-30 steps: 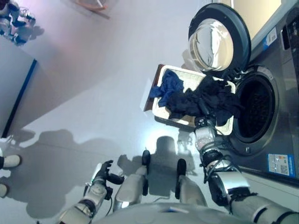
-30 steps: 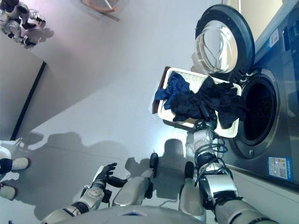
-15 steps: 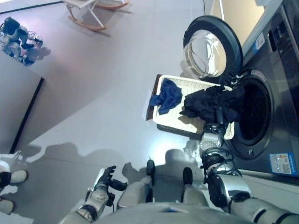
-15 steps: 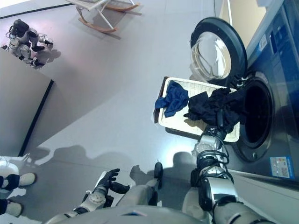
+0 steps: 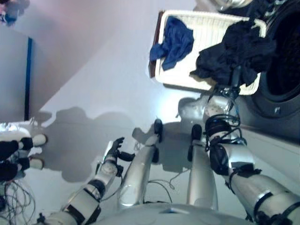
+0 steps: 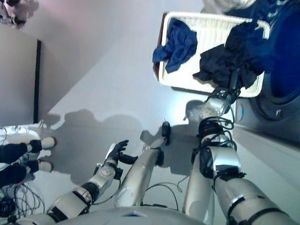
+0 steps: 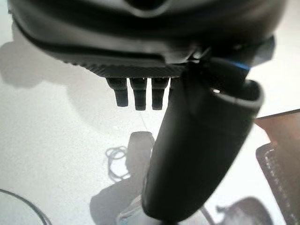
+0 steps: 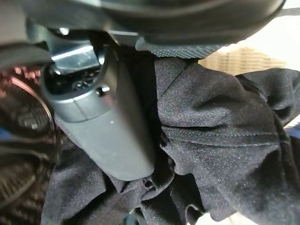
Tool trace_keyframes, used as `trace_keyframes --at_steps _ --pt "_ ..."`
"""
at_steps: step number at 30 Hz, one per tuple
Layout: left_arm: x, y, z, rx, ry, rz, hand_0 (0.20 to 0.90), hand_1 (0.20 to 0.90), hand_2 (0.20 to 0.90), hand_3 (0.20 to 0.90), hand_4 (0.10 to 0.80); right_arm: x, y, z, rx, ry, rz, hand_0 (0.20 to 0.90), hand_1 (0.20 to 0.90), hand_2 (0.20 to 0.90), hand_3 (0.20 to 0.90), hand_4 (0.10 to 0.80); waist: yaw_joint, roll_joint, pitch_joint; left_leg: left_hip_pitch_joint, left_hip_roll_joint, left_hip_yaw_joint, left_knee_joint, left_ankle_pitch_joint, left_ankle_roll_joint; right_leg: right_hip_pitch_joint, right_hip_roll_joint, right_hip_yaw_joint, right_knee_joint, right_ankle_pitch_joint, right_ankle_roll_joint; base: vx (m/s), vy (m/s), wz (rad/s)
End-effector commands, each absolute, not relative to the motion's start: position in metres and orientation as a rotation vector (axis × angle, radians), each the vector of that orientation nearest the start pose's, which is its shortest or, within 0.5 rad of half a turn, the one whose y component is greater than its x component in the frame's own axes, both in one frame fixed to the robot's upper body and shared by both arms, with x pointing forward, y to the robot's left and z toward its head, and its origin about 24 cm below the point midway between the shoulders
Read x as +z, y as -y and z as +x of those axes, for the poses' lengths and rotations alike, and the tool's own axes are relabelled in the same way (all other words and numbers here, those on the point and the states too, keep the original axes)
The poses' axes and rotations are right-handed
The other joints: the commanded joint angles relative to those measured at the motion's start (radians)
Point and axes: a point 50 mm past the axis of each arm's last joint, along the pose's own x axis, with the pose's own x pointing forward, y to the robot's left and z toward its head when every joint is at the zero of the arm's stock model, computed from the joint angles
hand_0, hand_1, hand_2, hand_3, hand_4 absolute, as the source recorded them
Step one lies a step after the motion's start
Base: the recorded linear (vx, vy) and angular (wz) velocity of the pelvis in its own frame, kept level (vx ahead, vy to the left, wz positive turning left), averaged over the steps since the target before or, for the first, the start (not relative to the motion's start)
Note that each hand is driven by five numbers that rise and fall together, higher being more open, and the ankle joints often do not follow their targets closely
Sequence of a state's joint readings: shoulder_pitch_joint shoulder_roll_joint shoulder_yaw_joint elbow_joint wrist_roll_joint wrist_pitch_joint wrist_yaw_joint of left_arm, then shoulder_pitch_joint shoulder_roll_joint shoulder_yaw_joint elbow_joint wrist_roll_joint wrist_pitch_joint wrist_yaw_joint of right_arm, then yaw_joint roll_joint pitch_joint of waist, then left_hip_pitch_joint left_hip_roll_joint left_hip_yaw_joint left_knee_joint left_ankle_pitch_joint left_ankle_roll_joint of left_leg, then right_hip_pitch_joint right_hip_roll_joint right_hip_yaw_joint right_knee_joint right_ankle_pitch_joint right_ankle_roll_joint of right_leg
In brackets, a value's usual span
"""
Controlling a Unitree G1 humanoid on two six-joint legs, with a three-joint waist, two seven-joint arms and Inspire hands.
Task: Pick up the clothes and place them into the washing machine
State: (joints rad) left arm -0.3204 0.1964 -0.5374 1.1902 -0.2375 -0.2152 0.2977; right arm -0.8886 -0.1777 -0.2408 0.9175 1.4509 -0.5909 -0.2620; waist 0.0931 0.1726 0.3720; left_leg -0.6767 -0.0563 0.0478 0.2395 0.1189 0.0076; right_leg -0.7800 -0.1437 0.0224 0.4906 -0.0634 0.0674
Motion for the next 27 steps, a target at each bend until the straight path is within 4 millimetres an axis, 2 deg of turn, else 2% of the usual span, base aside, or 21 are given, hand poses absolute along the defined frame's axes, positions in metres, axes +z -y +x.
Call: trace_keyframes --at_steps 1,6,8,9,10,14,19,27 --pt "-0.110 -0.183 0.222 0.050 -0.647 0.464 0.900 0.900 0.900 0.900 0.800 0.200 0.240 0.377 -0.512 0.688 1.454 0.300 0.300 0.300 0.300 0.400 0.004 0.016 -0.041 -0.072 -0.024 0.006 0.130 -0.119 -0.015 0.001 0.013 0.000 0.003 0.021 -0.021 -0.003 0.025 -0.03" --pt "-0.108 -0.178 0.222 0.036 -0.611 0.463 0.900 0.900 0.900 0.900 0.800 0.236 0.256 0.375 -0.504 0.818 1.501 0.300 0.300 0.300 0.300 0.400 0.024 0.066 -0.048 -0.121 -0.032 0.022 0.149 -0.134 -0.010 -0.070 0.011 0.032 0.036 0.009 -0.021 -0.010 0.063 -0.07" --pt "-0.109 -0.177 0.220 0.028 -0.609 0.461 0.900 0.900 0.900 0.900 0.800 0.253 0.272 0.373 -0.518 0.867 1.495 0.300 0.300 0.300 0.300 0.400 0.041 0.096 -0.066 -0.129 -0.040 0.029 0.152 -0.138 -0.008 -0.088 0.004 0.046 0.045 0.004 -0.020 0.075 0.093 -0.05" --pt "-0.108 -0.176 0.221 0.027 -0.606 0.460 0.900 0.900 0.900 0.900 0.800 0.255 0.273 0.373 -0.516 0.870 1.494 0.300 0.300 0.300 0.300 0.400 0.045 0.096 -0.072 -0.125 -0.042 0.024 0.152 -0.152 -0.010 -0.084 0.005 0.052 0.047 -0.010 -0.018 0.148 0.083 -0.06" --pt "-0.109 -0.176 0.219 0.023 -0.604 0.460 0.900 0.900 0.900 0.900 0.800 0.269 0.281 0.371 -0.513 0.906 1.489 0.300 0.300 0.300 0.300 0.400 0.057 0.114 -0.084 -0.121 -0.050 0.026 0.142 -0.156 -0.011 -0.085 -0.001 0.061 0.044 -0.017 -0.015 0.047 0.066 -0.01" --pt "-0.109 -0.171 0.218 0.008 -0.595 0.452 0.900 0.900 0.900 0.900 0.800 0.288 0.299 0.366 -0.522 0.955 1.469 0.300 0.300 0.300 0.300 0.400 0.076 0.150 -0.099 -0.109 -0.060 0.039 0.109 -0.125 -0.008 -0.089 -0.010 0.070 0.038 -0.003 -0.014 0.007 0.062 -0.03" --pt "-0.110 -0.163 0.214 -0.033 -0.580 0.442 0.900 0.900 0.900 0.900 0.800 0.328 0.330 0.346 -0.535 1.072 1.397 0.300 0.300 0.300 0.300 0.400 0.105 0.211 -0.142 -0.061 -0.092 0.036 0.050 -0.107 -0.015 -0.055 -0.031 0.083 0.026 -0.022 -0.008 0.056 0.030 0.05" --pt "-0.115 -0.160 0.207 -0.038 -0.601 0.440 0.900 0.900 0.900 0.900 0.800 0.352 0.364 0.321 -0.661 1.124 1.342 0.300 0.300 0.300 0.300 0.400 0.133 0.267 -0.188 -0.021 -0.115 0.029 0.006 -0.091 -0.021 -0.037 -0.046 0.086 0.021 -0.033 -0.004 0.047 -0.001 0.06"
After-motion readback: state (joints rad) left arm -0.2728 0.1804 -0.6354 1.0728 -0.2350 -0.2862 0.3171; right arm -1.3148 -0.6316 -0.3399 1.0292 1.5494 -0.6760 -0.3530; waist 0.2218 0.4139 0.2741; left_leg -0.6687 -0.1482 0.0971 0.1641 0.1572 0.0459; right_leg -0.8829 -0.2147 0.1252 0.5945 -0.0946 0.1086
